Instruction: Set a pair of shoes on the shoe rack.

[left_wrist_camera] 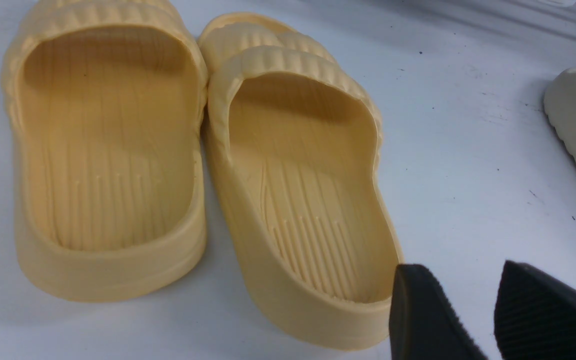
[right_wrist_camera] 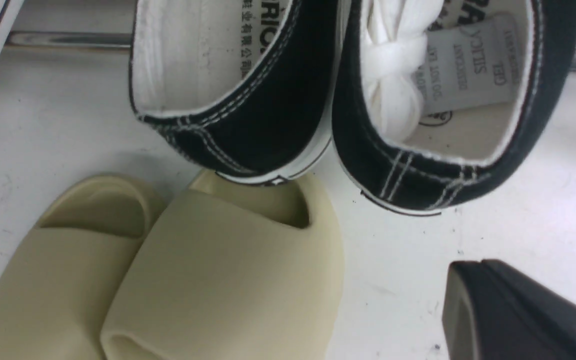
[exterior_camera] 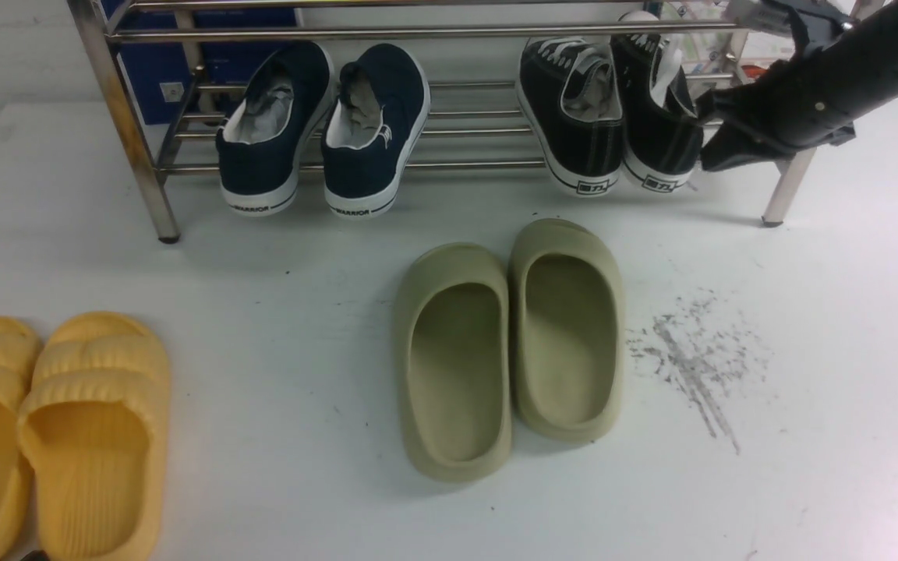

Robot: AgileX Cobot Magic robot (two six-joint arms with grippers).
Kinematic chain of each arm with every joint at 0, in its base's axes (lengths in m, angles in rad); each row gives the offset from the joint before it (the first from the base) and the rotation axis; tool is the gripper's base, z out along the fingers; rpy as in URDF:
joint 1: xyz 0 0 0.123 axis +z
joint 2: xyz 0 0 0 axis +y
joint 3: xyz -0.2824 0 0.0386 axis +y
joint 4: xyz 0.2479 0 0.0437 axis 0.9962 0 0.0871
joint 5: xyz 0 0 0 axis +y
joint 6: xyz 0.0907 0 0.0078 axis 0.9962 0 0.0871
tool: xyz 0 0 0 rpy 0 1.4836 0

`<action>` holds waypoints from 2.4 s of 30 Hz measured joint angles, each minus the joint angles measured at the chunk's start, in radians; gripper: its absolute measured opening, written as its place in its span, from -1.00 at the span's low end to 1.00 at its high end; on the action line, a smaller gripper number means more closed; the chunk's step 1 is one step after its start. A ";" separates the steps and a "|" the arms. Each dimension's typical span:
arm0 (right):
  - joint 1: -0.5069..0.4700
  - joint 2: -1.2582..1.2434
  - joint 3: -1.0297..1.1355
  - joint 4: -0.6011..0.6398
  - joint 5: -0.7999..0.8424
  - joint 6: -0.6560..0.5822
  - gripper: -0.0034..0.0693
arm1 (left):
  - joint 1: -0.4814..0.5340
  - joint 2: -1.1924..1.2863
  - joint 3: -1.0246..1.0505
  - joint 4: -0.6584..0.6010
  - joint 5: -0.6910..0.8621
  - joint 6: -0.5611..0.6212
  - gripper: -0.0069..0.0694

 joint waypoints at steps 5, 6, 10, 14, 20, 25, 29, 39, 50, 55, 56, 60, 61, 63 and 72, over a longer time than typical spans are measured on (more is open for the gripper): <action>0.000 -0.140 0.000 -0.088 0.152 0.025 -0.89 | 0.000 0.000 0.000 0.000 0.000 0.000 -0.19; 0.000 -0.152 0.001 -0.092 0.163 0.027 -0.89 | 0.000 0.000 0.000 0.000 0.000 0.000 -0.19; 0.007 -0.324 0.105 -0.140 0.215 0.042 -0.89 | 0.000 0.000 0.000 0.000 0.000 0.000 -0.19; 0.041 -0.538 0.308 -0.143 0.172 0.042 -0.88 | 0.000 0.000 0.000 0.000 0.000 0.000 -0.19; 0.058 -0.840 0.687 -0.218 -0.002 0.015 -0.88 | 0.000 0.000 0.000 0.000 0.000 0.000 -0.19; 0.058 -1.021 0.904 -0.289 -0.157 0.002 -0.91 | 0.000 0.000 0.000 0.000 0.000 0.000 -0.19; 0.058 -1.127 1.019 -0.285 -0.228 0.001 -0.92 | 0.000 0.000 0.000 0.000 0.000 0.000 -0.19; 0.058 -1.245 1.084 -0.284 -0.143 0.001 -0.92 | 0.000 0.000 0.000 0.000 0.000 0.000 -0.19; 0.058 -1.248 1.089 -0.400 -0.068 -0.074 -0.91 | 0.000 0.000 0.000 0.000 0.001 0.000 -0.19; 0.040 -1.339 1.110 -0.506 -0.143 -0.080 -0.90 | 0.000 0.000 0.000 0.000 0.001 0.000 -0.19; 0.035 -1.352 1.112 -0.507 -0.155 -0.077 -0.89 | 0.000 0.000 0.000 0.000 0.001 0.000 -0.19; -0.033 -1.537 1.279 -0.508 -0.350 0.091 -0.89 | 0.000 0.000 0.000 0.000 0.001 0.000 -0.19; -0.035 -1.554 1.290 -0.508 -0.358 0.099 -0.89 | 0.000 0.000 0.000 0.000 0.001 0.000 -0.19; -0.060 -1.646 1.418 -0.508 -0.447 0.185 -0.89 | 0.000 0.000 0.000 0.000 0.001 0.000 -0.19; -0.081 -2.007 1.818 -0.581 -0.503 0.278 -0.87 | 0.000 -0.001 0.000 0.000 -0.001 0.000 -0.19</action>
